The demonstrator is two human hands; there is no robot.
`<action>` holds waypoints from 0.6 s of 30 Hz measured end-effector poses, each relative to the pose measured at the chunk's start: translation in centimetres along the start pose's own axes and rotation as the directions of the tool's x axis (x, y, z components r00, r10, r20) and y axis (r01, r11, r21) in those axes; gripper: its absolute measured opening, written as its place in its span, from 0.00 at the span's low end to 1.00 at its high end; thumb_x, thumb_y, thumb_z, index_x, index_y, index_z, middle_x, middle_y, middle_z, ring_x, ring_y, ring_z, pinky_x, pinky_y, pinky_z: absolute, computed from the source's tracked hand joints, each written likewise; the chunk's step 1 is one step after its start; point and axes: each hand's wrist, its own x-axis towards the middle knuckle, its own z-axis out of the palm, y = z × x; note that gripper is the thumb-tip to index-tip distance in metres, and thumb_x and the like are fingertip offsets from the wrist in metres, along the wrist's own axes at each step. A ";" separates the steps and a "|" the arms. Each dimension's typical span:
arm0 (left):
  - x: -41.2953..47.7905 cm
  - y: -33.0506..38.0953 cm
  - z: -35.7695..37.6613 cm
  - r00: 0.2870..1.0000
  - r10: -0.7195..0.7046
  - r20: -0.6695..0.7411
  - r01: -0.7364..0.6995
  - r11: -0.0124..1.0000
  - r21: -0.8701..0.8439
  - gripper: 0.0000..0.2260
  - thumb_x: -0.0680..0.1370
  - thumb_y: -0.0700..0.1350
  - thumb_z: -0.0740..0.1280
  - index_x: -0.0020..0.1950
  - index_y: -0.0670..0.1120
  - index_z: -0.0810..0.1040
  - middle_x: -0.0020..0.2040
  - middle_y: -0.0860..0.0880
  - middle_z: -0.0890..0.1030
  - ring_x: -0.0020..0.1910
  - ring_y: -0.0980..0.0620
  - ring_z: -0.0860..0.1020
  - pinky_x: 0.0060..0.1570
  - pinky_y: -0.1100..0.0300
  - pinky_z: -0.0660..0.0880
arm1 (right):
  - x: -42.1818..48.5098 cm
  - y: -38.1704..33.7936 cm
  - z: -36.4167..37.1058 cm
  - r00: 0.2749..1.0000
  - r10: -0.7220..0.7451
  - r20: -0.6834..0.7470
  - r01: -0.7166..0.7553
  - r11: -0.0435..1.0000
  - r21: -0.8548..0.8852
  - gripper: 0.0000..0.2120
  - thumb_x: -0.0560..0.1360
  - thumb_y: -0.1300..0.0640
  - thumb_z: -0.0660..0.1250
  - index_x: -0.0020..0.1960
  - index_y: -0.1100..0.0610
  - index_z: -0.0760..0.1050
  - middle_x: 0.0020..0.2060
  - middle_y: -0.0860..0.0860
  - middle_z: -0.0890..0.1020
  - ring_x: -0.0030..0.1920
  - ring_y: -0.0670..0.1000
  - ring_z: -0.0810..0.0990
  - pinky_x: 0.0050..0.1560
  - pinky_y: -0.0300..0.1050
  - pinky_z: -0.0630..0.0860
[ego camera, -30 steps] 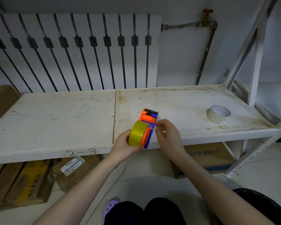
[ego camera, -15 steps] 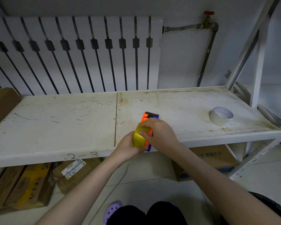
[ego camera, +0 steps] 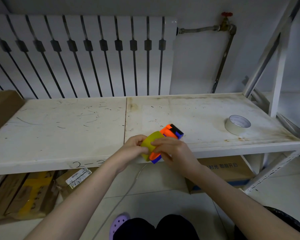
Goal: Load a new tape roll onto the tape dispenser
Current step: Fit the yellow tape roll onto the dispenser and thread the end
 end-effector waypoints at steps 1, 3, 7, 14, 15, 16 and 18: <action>0.0 0.4 0.0 1.000 -0.016 -0.007 0.016 1.000 -0.016 0.13 0.61 0.39 0.65 0.44 0.42 0.78 0.40 0.45 0.78 0.41 0.49 0.74 0.43 0.57 0.70 | 0.1 -0.1 0.0 0.999 0.037 -0.026 -0.036 0.997 0.069 0.10 0.67 0.70 0.68 0.41 0.57 0.82 0.48 0.51 0.85 0.52 0.47 0.81 0.55 0.39 0.76; 0.3 1.5 0.5 0.992 -0.088 -0.087 0.085 0.996 -0.038 0.02 0.67 0.42 0.67 0.36 0.46 0.75 0.36 0.47 0.75 0.38 0.50 0.73 0.39 0.59 0.68 | 0.2 -0.2 -0.1 0.986 0.144 -0.089 -0.122 0.968 0.218 0.10 0.68 0.71 0.66 0.42 0.58 0.82 0.45 0.49 0.84 0.52 0.45 0.80 0.55 0.33 0.75; 1.0 2.7 1.2 0.960 -0.204 -0.192 0.198 0.979 -0.054 0.07 0.75 0.42 0.60 0.36 0.45 0.68 0.36 0.47 0.69 0.34 0.50 0.68 0.33 0.60 0.63 | 0.5 -0.2 -0.1 0.938 0.310 -0.156 -0.258 0.924 0.283 0.11 0.71 0.67 0.65 0.49 0.56 0.80 0.46 0.48 0.82 0.49 0.48 0.80 0.49 0.40 0.79; 1.3 2.6 1.3 0.966 -0.182 -0.182 0.183 0.983 -0.014 0.09 0.76 0.33 0.57 0.38 0.42 0.72 0.37 0.45 0.73 0.36 0.50 0.73 0.31 0.68 0.73 | 1.6 -0.4 0.3 0.815 0.559 0.156 -0.575 0.744 0.340 0.19 0.76 0.53 0.64 0.66 0.55 0.68 0.59 0.51 0.73 0.57 0.49 0.72 0.55 0.44 0.71; 1.1 2.2 1.3 0.972 -0.155 -0.173 0.156 0.988 -0.010 0.10 0.74 0.31 0.56 0.38 0.42 0.73 0.37 0.44 0.74 0.37 0.48 0.74 0.35 0.65 0.74 | 1.9 -0.5 0.4 0.799 0.582 0.154 -0.596 0.730 0.333 0.20 0.76 0.50 0.63 0.65 0.56 0.69 0.57 0.52 0.73 0.55 0.49 0.73 0.54 0.43 0.71; 0.8 1.8 1.3 0.980 -0.127 -0.155 0.127 0.992 -0.014 0.11 0.72 0.30 0.56 0.38 0.42 0.74 0.36 0.44 0.75 0.37 0.48 0.75 0.37 0.62 0.74 | 2.3 -0.4 0.4 0.785 0.598 0.163 -0.617 0.726 0.306 0.21 0.76 0.47 0.64 0.64 0.57 0.69 0.55 0.52 0.73 0.54 0.49 0.73 0.53 0.44 0.72; 0.4 1.5 1.3 0.988 -0.090 -0.128 0.087 0.996 -0.030 0.09 0.71 0.32 0.57 0.37 0.44 0.73 0.35 0.46 0.74 0.36 0.50 0.74 0.35 0.63 0.72 | 2.9 -0.2 0.4 0.772 0.592 0.233 -0.636 0.723 0.269 0.23 0.72 0.43 0.67 0.61 0.56 0.70 0.53 0.52 0.74 0.52 0.50 0.75 0.55 0.50 0.76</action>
